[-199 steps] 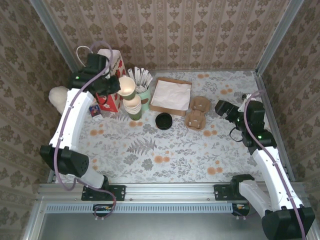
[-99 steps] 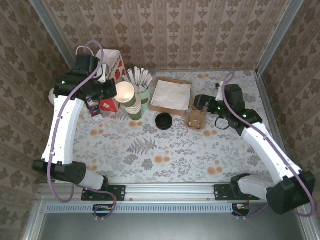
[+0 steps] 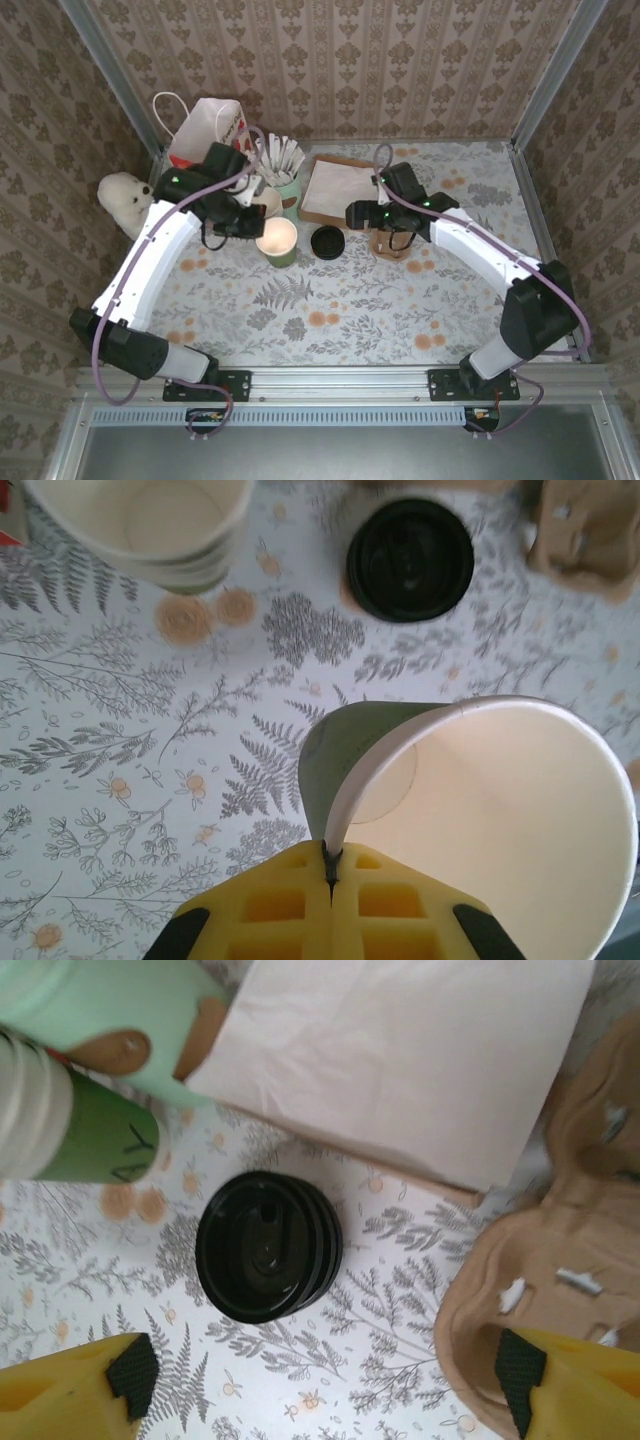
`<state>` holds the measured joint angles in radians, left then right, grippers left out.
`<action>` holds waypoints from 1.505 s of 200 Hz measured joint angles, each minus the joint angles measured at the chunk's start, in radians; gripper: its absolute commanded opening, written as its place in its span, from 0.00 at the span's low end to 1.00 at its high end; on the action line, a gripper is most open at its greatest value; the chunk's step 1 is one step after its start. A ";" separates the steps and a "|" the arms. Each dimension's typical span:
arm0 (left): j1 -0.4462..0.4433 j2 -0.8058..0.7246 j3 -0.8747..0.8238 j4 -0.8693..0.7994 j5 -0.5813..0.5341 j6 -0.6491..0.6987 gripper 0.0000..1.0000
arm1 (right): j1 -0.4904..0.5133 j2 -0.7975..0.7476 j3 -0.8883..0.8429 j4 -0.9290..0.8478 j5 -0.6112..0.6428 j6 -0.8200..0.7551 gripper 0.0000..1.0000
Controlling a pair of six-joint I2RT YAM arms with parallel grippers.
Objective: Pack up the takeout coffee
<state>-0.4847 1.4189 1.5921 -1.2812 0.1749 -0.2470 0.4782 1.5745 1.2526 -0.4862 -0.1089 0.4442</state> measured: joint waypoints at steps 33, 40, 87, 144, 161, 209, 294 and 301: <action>-0.064 -0.006 -0.115 0.083 -0.012 0.008 0.00 | 0.055 0.110 0.047 -0.020 0.026 -0.002 0.78; -0.074 -0.008 -0.150 0.116 -0.008 0.004 0.00 | 0.064 0.130 0.059 -0.021 0.030 -0.001 0.76; -0.165 -0.007 -0.307 0.320 0.002 -0.032 0.00 | 0.085 0.223 0.114 -0.032 0.052 -0.001 0.65; -0.223 0.025 -0.373 0.473 0.014 -0.040 0.10 | 0.085 0.281 0.136 -0.038 0.060 -0.008 0.58; -0.246 0.048 -0.389 0.495 0.024 -0.019 0.10 | 0.085 0.298 0.136 -0.035 0.056 -0.009 0.55; -0.274 0.108 -0.393 0.507 0.040 0.024 0.13 | 0.085 0.338 0.140 -0.029 0.048 -0.028 0.47; -0.282 0.134 -0.424 0.574 0.119 0.025 0.29 | 0.089 0.420 0.212 -0.027 0.049 -0.078 0.33; -0.282 0.134 -0.424 0.574 0.125 0.026 0.33 | 0.090 0.422 0.216 -0.027 0.049 -0.082 0.32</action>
<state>-0.7670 1.5524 1.1679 -0.7071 0.2996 -0.2207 0.5678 1.9961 1.4685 -0.5129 -0.0597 0.3618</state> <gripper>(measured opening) 0.282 0.334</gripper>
